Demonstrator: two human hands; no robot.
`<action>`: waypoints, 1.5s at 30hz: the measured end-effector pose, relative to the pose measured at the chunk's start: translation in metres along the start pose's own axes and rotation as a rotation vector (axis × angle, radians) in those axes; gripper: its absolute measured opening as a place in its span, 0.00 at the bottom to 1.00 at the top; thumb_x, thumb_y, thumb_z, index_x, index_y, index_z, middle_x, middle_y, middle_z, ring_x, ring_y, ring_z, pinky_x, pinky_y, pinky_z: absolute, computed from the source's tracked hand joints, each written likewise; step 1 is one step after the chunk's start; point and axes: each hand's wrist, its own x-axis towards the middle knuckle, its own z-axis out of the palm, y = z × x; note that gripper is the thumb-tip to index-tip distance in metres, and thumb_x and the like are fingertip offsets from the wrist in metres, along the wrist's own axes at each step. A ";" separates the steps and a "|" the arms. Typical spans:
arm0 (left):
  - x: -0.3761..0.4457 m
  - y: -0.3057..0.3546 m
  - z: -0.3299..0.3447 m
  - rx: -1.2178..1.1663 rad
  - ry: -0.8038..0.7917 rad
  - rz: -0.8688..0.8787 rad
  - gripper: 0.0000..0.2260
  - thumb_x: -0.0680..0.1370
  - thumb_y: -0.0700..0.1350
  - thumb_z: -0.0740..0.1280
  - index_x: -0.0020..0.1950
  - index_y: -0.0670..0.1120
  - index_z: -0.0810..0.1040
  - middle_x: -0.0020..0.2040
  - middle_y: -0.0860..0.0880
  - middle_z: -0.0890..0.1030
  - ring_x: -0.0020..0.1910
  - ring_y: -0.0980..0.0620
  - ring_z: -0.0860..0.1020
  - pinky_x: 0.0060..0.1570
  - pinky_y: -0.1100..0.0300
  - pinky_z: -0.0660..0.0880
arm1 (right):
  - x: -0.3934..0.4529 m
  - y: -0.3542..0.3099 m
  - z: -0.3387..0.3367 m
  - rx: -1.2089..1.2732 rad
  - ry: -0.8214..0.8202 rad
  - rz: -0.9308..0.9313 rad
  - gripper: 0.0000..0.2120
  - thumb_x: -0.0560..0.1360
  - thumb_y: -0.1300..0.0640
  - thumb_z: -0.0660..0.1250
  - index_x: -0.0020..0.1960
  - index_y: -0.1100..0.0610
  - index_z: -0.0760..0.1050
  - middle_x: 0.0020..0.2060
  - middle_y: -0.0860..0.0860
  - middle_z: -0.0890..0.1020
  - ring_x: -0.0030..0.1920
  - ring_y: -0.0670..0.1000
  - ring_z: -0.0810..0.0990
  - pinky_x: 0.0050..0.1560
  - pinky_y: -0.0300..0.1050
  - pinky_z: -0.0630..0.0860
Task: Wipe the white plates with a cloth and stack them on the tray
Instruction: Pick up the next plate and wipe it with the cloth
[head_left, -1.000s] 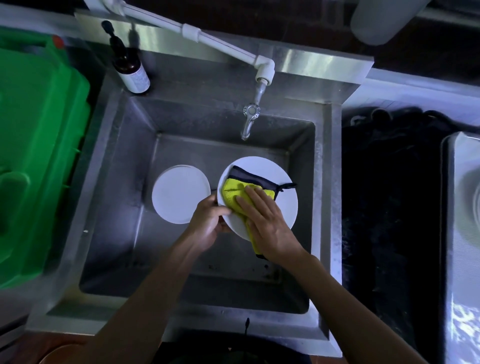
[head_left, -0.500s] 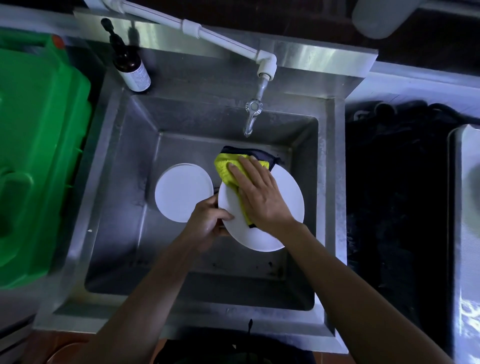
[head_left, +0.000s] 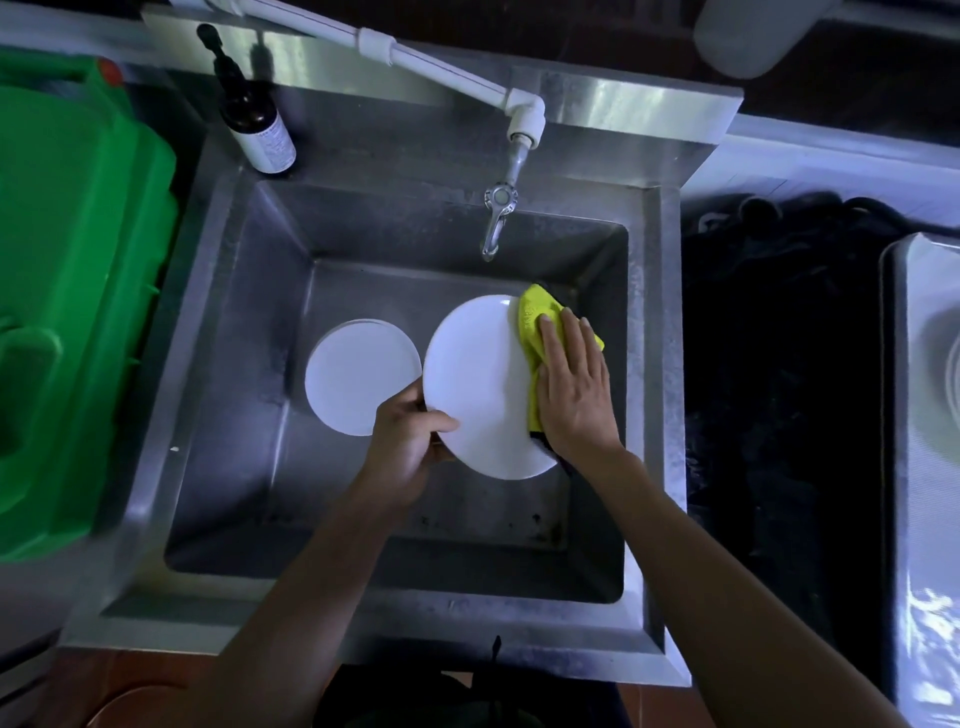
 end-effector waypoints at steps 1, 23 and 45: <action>0.000 0.000 0.000 -0.004 0.006 0.005 0.21 0.64 0.36 0.68 0.55 0.49 0.85 0.55 0.43 0.85 0.56 0.38 0.82 0.43 0.49 0.80 | -0.005 0.000 0.001 0.009 0.002 0.007 0.25 0.86 0.54 0.49 0.82 0.52 0.50 0.82 0.54 0.50 0.81 0.55 0.44 0.80 0.59 0.47; 0.001 -0.002 0.004 -0.175 0.125 0.003 0.18 0.69 0.26 0.63 0.55 0.38 0.82 0.46 0.38 0.78 0.43 0.41 0.76 0.37 0.56 0.77 | -0.073 -0.091 0.025 0.307 -0.015 -0.086 0.27 0.82 0.61 0.55 0.81 0.57 0.56 0.81 0.56 0.54 0.81 0.58 0.47 0.78 0.62 0.52; 0.001 0.010 -0.024 0.094 -0.038 -0.018 0.23 0.65 0.37 0.69 0.60 0.45 0.82 0.58 0.43 0.84 0.55 0.38 0.82 0.46 0.39 0.82 | -0.034 -0.002 -0.002 0.061 -0.050 -0.035 0.26 0.86 0.57 0.51 0.82 0.52 0.50 0.82 0.53 0.47 0.81 0.56 0.39 0.79 0.61 0.45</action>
